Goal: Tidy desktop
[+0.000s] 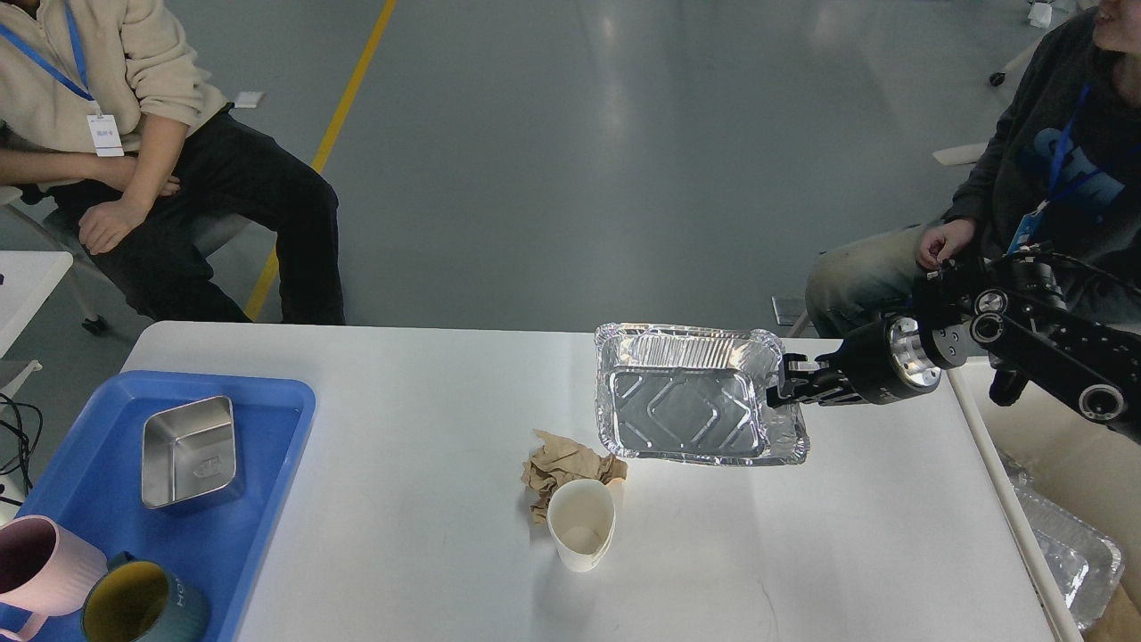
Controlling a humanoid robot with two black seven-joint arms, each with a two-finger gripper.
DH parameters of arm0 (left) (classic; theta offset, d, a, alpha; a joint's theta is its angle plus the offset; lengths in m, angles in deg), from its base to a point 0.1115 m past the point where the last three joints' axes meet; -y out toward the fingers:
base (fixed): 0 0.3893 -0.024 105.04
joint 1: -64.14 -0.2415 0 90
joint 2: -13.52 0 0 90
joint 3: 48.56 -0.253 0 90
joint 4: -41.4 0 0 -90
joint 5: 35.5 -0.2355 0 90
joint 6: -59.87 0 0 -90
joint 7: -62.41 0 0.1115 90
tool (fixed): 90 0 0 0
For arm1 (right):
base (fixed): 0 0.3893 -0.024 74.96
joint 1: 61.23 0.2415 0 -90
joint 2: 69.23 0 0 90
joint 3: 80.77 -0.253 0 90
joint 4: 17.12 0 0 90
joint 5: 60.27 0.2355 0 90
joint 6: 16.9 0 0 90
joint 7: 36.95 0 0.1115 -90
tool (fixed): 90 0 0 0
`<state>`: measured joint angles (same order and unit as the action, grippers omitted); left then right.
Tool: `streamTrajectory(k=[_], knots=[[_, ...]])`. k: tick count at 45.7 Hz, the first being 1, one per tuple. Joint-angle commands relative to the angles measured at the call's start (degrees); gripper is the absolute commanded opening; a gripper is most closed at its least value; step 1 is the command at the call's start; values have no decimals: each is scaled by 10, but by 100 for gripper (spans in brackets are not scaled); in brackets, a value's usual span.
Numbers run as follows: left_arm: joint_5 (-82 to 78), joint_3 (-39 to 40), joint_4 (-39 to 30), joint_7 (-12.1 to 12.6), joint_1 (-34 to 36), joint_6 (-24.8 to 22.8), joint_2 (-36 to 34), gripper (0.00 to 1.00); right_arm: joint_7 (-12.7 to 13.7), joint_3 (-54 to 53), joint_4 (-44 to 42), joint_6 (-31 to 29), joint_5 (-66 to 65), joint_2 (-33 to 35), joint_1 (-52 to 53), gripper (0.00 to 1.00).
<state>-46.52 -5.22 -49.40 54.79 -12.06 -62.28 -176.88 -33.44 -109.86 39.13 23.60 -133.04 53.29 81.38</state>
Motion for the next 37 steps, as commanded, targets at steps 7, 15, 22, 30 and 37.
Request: streamTrajectory(k=[7, 15, 22, 30, 37], knots=[[-185, 28, -39, 188, 111, 63, 255, 96, 0, 0, 0, 0, 1, -1, 3, 0], [-270, -17, -46, 308, 207, 65, 434, 96, 0, 0, 0, -1, 1, -1, 4, 0], [-320, -178, -42, 322, 326, 87, 530, 95, 0, 0, 0, 0, 1, 0, 3, 0], [-320, -349, -15, 326, 447, 143, 647, 95, 0, 0, 0, 0, 1, -1, 3, 0], [-326, -389, 33, 339, 468, 148, 728, 95, 0, 0, 0, -1, 1, 1, 3, 0]])
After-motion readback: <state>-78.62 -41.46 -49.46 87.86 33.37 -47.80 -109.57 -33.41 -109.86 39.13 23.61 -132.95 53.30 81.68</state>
